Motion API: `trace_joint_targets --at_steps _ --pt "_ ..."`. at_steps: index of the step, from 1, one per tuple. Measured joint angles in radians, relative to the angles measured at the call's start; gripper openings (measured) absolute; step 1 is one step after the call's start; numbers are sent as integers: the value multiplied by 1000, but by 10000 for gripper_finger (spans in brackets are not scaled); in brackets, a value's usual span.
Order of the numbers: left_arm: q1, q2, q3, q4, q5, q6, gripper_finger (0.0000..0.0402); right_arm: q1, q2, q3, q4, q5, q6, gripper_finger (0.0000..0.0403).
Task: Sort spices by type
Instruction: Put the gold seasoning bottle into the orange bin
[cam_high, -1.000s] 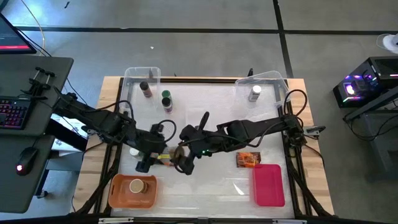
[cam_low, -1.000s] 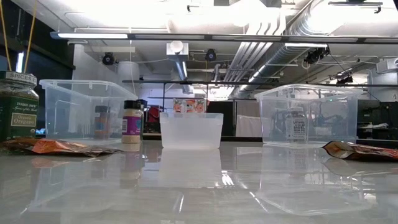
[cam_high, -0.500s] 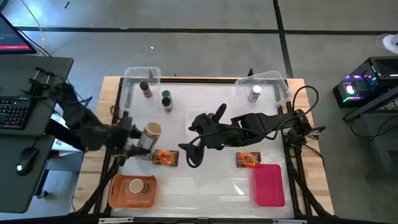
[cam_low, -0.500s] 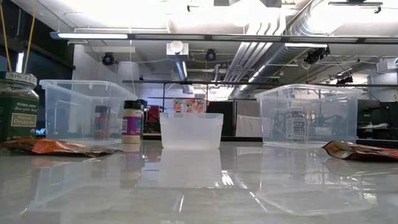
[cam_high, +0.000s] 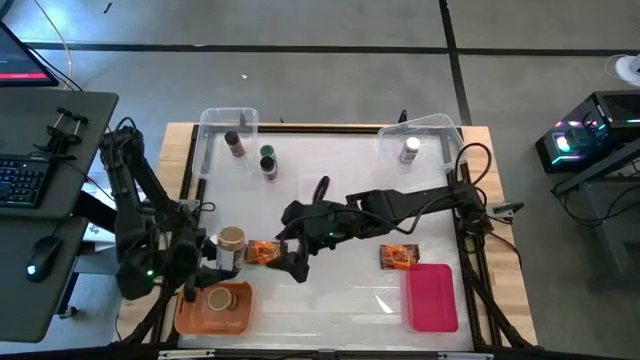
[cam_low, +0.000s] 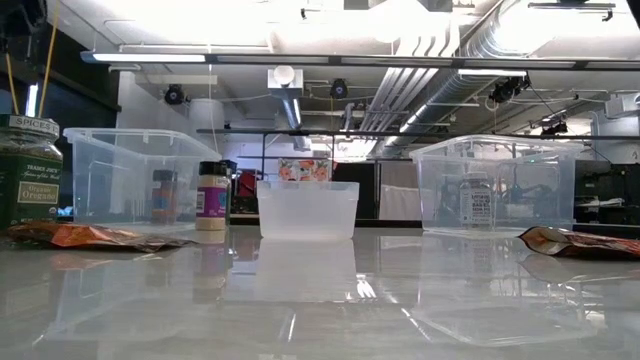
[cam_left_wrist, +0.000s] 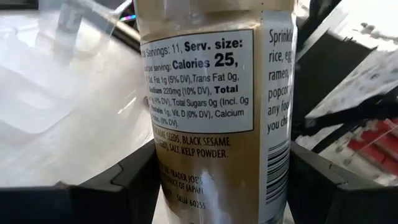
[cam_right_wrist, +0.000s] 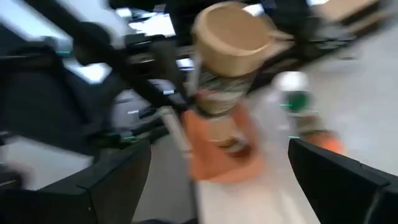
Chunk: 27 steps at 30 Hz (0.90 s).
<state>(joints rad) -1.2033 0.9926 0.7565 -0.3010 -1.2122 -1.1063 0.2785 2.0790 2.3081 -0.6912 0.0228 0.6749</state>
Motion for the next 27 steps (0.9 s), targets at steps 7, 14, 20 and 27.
trace_joint_targets --at_steps 7,14,20,27 --pt "-75 -17 2 -6 -105 17 244 -4 78 1 73 -119 -4 374" --pt "-89 -145 25 43 -141 245 244 1 177 0 125 -131 -19 244" --pt "-88 -242 86 43 -164 465 244 6 269 0 197 -136 -82 20" --pt "-88 -288 99 44 -195 551 244 54 363 0 335 -152 -199 4"
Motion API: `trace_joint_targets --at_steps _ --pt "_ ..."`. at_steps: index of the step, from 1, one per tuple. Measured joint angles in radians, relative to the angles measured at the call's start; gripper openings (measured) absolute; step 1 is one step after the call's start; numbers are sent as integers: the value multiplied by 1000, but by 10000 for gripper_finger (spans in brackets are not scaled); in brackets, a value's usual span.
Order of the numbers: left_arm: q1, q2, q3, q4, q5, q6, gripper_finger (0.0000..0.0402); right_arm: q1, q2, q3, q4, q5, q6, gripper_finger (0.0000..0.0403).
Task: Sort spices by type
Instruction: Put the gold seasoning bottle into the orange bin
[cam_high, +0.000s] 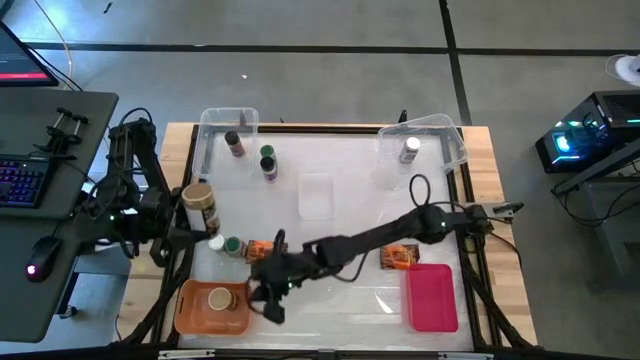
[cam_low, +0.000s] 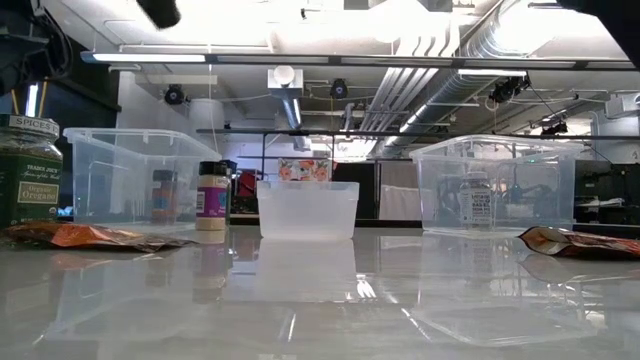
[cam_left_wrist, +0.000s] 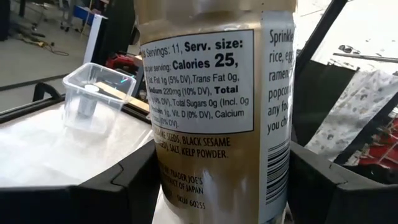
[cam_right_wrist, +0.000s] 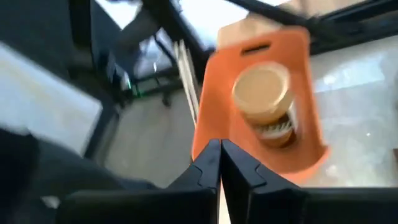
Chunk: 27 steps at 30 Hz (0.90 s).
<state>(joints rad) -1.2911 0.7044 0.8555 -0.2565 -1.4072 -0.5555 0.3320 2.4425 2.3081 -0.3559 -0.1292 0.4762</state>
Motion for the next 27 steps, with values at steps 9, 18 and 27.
trace_joint_targets --at_steps 9,18,27 --pt "0 22 0 -1 0 -16 243 63 70 0 -31 9 -163 8" --pt "1 32 0 1 18 -17 243 42 83 0 70 -63 -69 5" --pt "-8 88 0 76 265 -38 243 11 -135 2 -357 14 -146 1"
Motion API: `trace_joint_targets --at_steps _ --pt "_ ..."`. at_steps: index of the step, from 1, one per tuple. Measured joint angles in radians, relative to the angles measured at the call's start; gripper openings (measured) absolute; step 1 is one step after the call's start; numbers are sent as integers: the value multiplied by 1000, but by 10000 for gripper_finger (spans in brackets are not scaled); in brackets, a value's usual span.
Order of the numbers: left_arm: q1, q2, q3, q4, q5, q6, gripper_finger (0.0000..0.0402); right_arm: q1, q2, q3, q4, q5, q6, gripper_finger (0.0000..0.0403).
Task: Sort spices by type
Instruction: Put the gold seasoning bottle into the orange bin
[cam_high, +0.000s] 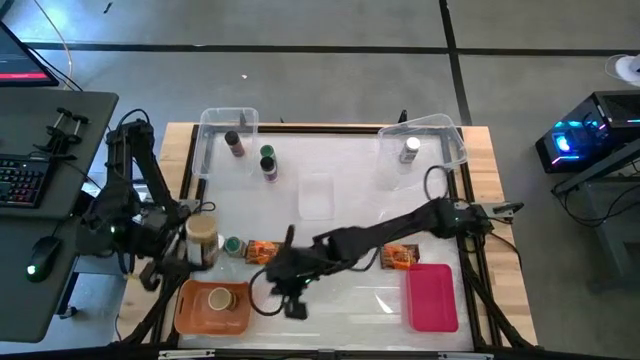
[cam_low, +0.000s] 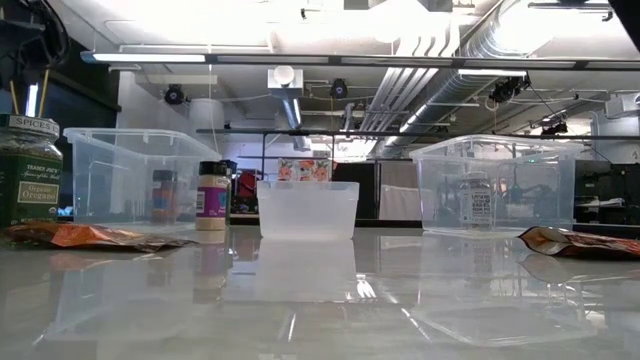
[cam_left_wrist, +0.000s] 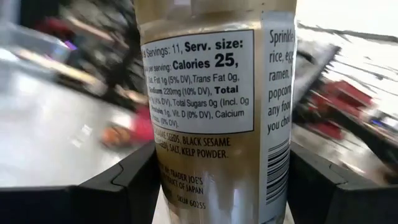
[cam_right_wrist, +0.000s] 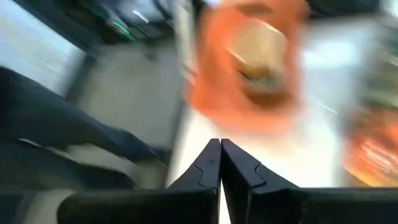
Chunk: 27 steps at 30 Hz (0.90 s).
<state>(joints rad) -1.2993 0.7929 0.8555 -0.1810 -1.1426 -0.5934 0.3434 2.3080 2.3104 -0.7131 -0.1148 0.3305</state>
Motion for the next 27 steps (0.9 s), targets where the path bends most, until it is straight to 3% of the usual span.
trace_joint_targets --at_steps 4,7,12,14,16,22,24,27 --pt "-25 85 0 -40 105 -226 243 0 -107 -2 -327 171 -34 1" --pt "-41 171 0 -35 234 -402 243 -8 -176 -2 -491 242 -10 1" --pt "-59 296 0 -38 516 -684 243 -23 -217 -2 -513 265 2 0" --pt "-71 329 -1 -46 568 -753 243 -30 -223 -2 -509 267 2 0" --pt "-86 342 -1 -41 506 -757 243 -31 -222 -2 -510 268 1 0" --pt "-117 374 -10 -34 79 -664 243 -28 -213 -2 -468 252 -6 0" --pt "-129 392 -16 -45 38 -702 243 -27 -213 -2 -423 233 -6 0" --pt "-160 430 -22 -120 79 -848 243 -27 -213 -2 -395 216 -7 0"
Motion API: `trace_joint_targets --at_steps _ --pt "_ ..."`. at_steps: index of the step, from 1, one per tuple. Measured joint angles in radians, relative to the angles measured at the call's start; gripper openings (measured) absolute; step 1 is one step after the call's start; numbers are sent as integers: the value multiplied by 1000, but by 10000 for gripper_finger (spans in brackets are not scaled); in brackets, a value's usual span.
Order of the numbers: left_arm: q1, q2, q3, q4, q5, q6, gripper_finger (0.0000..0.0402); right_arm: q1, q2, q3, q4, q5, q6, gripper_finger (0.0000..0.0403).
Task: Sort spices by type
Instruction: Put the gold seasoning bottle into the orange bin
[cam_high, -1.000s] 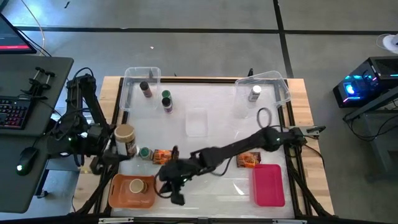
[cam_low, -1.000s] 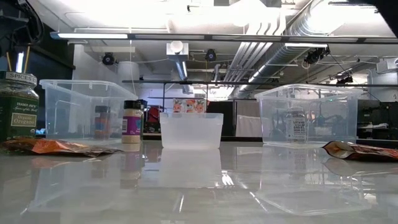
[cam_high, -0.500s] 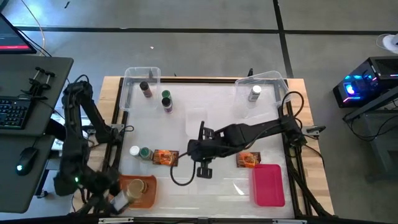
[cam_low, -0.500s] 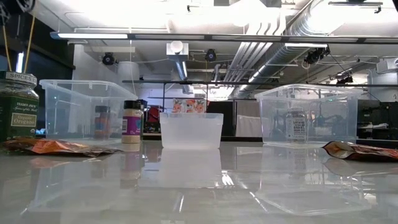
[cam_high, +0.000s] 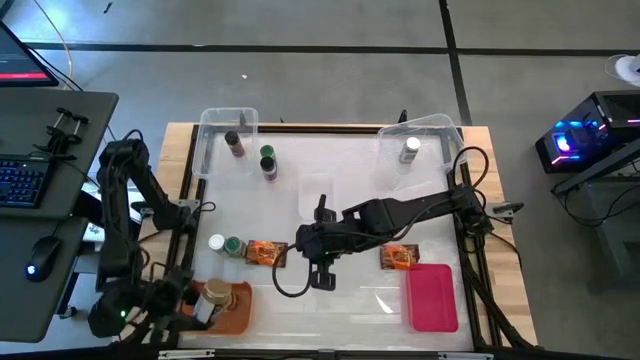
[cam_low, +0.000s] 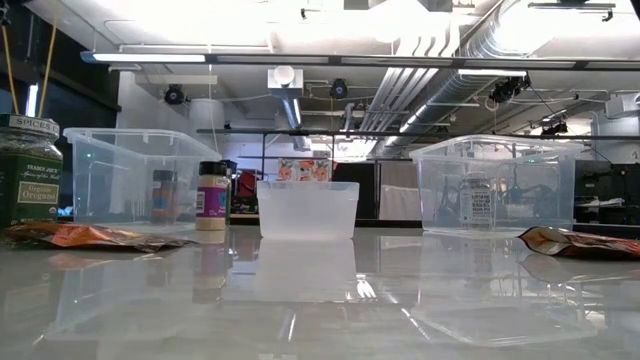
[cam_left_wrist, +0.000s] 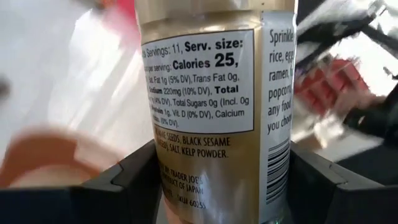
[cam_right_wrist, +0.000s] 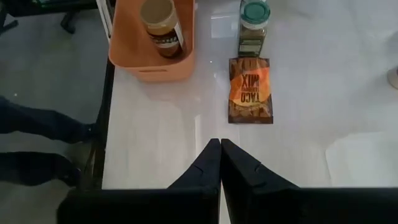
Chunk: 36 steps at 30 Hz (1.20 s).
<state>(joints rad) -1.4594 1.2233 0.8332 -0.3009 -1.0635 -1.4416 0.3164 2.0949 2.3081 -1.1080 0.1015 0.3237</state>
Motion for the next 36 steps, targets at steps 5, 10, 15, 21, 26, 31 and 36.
trace_joint_targets --at_steps 5,10,15,21,26,31,36 --pt "-35 36 0 -175 338 -137 243 -15 0 0 7 2 -3 0" --pt "-21 35 13 -389 618 -135 243 -37 0 0 50 3 15 0" --pt "19 35 38 -458 683 20 243 -37 0 0 64 3 23 0" --pt "73 40 39 -462 751 219 243 -37 0 0 65 3 35 0" --pt "118 39 39 -500 807 315 243 -37 1 0 67 3 35 0" --pt "146 39 39 -544 900 320 242 -37 1 0 66 3 34 0" --pt "156 39 37 -518 939 326 241 -37 1 0 66 4 23 0"
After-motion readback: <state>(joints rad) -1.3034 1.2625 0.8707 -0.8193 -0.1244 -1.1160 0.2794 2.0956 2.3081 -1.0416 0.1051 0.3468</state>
